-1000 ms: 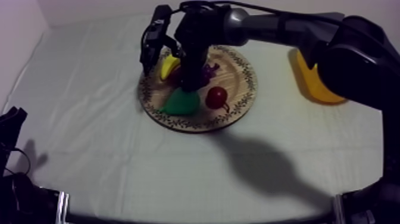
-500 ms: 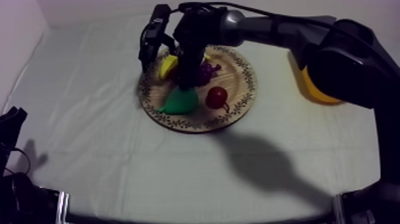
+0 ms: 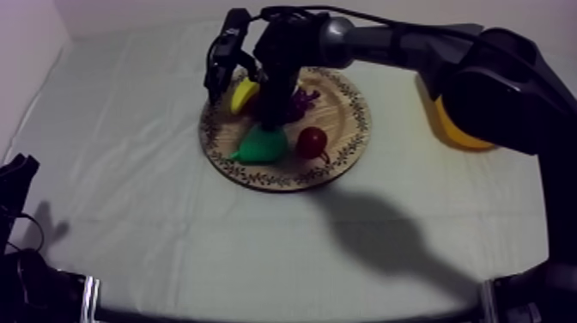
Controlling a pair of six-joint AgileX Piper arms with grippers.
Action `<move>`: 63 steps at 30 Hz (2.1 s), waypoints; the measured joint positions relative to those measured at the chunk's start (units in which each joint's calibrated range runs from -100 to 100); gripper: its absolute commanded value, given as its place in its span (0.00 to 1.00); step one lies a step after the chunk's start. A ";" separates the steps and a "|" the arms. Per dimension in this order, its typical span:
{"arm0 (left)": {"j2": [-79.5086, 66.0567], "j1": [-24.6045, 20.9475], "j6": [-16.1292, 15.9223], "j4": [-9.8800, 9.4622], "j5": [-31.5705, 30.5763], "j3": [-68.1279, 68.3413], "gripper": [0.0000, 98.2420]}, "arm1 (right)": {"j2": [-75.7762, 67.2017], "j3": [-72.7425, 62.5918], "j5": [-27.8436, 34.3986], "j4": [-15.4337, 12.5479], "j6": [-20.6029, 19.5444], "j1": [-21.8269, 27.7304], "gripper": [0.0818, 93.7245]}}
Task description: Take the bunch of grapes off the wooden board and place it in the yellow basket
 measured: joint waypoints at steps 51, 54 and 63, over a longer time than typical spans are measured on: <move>0.00 0.00 0.00 0.00 0.00 0.00 0.00 | -29.39 19.39 -5.03 -5.39 -2.43 3.35 0.31; 0.00 0.00 0.00 0.00 0.00 0.00 0.00 | -33.76 21.50 -4.83 -5.44 -3.49 3.81 0.30; 0.00 0.00 0.00 0.00 0.00 0.00 0.00 | -48.79 32.06 -2.69 -7.98 -5.97 6.09 0.29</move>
